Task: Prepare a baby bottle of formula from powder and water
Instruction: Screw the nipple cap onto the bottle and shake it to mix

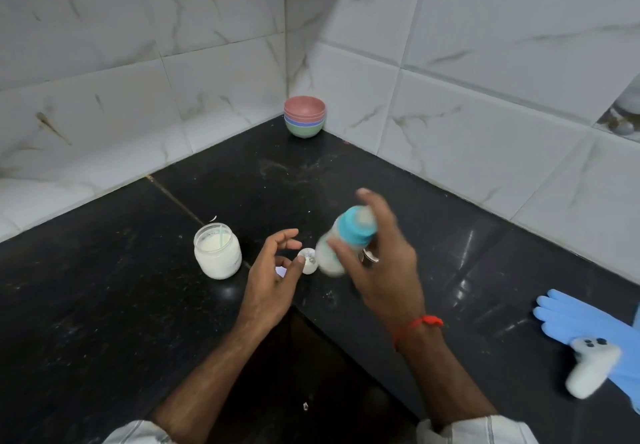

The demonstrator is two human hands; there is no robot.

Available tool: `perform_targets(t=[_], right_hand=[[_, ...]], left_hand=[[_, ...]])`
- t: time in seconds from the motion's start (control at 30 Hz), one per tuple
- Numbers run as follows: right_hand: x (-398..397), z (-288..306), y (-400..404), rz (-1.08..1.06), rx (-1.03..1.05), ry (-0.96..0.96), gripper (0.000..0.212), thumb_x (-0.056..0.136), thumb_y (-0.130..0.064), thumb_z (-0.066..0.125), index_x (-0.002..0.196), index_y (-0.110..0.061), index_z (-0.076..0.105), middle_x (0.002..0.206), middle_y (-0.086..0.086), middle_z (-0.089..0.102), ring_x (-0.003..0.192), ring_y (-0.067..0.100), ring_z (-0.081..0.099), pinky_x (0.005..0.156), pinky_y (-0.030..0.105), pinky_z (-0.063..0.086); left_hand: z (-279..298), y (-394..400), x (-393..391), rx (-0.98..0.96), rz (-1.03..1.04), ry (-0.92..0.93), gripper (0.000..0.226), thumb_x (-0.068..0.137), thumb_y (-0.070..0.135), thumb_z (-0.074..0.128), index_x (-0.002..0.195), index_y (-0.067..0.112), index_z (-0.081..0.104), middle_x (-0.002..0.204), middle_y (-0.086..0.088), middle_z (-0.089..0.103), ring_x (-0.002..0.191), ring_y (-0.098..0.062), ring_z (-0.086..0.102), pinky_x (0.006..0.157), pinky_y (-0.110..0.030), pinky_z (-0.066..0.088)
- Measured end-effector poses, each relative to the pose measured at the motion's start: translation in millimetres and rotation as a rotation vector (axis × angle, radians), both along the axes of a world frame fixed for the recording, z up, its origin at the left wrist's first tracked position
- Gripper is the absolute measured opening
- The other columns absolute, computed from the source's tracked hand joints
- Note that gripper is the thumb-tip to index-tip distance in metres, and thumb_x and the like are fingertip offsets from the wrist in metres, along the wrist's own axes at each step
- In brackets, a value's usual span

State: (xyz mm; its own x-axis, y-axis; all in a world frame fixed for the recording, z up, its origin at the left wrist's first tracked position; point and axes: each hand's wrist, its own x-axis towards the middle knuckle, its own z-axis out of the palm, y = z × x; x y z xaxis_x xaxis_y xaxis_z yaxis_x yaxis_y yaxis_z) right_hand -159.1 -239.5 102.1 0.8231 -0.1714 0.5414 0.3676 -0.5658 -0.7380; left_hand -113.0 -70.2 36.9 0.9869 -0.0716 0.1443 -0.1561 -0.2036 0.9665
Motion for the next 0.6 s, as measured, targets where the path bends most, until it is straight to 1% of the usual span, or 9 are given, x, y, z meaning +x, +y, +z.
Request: perform_targets(t=[0.03,0.1,0.27,0.3,0.37,0.4,0.43,0.53,0.6], right_hand=[[1.9,-6.9,-2.5,0.041,-0.082,0.13,0.073,0.087,-0.03,0.08,0.145,-0.044,0.038,0.127,-0.015,0.055,0.115,0.007,0.06,0.1,0.041,0.055],[0.2,-7.3,-5.6,0.038,-0.094,0.161,0.073,0.086,-0.036,0.078,0.146,-0.045,0.037,0.126,-0.019,0.056,0.115,0.006,0.06,0.099,0.041,0.056],[-8.2,20.1,3.9,-0.066,0.166,-0.212,0.078,0.08,-0.02,0.085,0.14,-0.039,0.039,0.137,-0.003,0.061,0.12,0.018,0.065,0.096,0.031,0.057],[-4.6,17.9,3.7,-0.057,0.142,-0.187,0.076,0.082,-0.021,0.084,0.141,-0.039,0.039,0.137,-0.01,0.058,0.122,0.016,0.063,0.098,0.032,0.056],[5.1,8.8,0.3,0.038,-0.01,0.076,0.076,0.083,-0.036,0.079,0.146,-0.042,0.036,0.133,-0.023,0.053,0.121,0.01,0.06,0.102,0.037,0.055],[7.0,0.4,-2.2,0.078,-0.067,0.193,0.076,0.083,-0.04,0.076,0.148,-0.043,0.035,0.132,-0.021,0.055,0.12,0.009,0.061,0.101,0.04,0.055],[7.4,-4.9,-5.0,0.09,-0.043,0.248,0.077,0.084,-0.038,0.077,0.149,-0.041,0.036,0.133,-0.015,0.058,0.118,0.009,0.063,0.1,0.04,0.056],[7.6,3.4,-10.7,0.112,0.33,0.265,0.075,0.084,-0.019,0.081,0.146,-0.037,0.043,0.128,0.004,0.067,0.109,0.014,0.071,0.089,0.035,0.062],[7.5,12.8,-14.0,0.151,0.608,0.301,0.073,0.085,-0.018,0.08,0.145,-0.041,0.044,0.124,0.012,0.069,0.107,0.021,0.073,0.08,0.035,0.063]], left_hand=[[0.6,-0.6,0.2,0.006,-0.008,-0.001,0.042,0.095,0.014,0.065,0.13,0.034,0.056,0.114,0.012,0.065,0.081,-0.008,0.061,0.076,-0.01,0.047],[2.3,-1.2,0.9,0.018,-0.019,-0.007,0.042,0.095,0.015,0.065,0.131,0.033,0.055,0.114,0.014,0.064,0.082,-0.007,0.062,0.075,-0.011,0.048],[-1.6,0.1,5.4,0.006,-0.007,-0.002,0.041,0.094,0.015,0.067,0.129,0.033,0.056,0.114,0.009,0.066,0.084,-0.013,0.063,0.077,-0.01,0.046],[-2.0,-0.3,5.4,0.01,-0.011,-0.005,0.04,0.094,0.015,0.066,0.129,0.034,0.056,0.114,0.009,0.066,0.084,-0.014,0.063,0.078,-0.009,0.046],[-1.2,-2.1,4.8,0.017,-0.025,-0.004,0.04,0.095,0.016,0.065,0.13,0.034,0.055,0.115,0.01,0.066,0.086,-0.012,0.063,0.077,-0.008,0.045],[-0.5,-2.7,4.3,0.021,-0.032,-0.002,0.04,0.096,0.018,0.064,0.131,0.033,0.054,0.115,0.011,0.065,0.088,-0.01,0.063,0.078,-0.008,0.045],[0.6,-3.3,3.7,0.022,-0.039,-0.007,0.039,0.098,0.019,0.063,0.133,0.033,0.053,0.116,0.012,0.065,0.09,-0.008,0.063,0.078,-0.008,0.045],[0.9,-2.7,5.2,-0.01,-0.042,-0.035,0.035,0.102,0.026,0.056,0.136,0.032,0.051,0.114,0.012,0.066,0.099,-0.006,0.065,0.086,-0.016,0.048],[-1.3,-2.3,4.3,-0.022,-0.039,-0.018,0.033,0.104,0.026,0.053,0.136,0.033,0.05,0.112,0.013,0.066,0.104,-0.006,0.065,0.089,-0.026,0.05]])
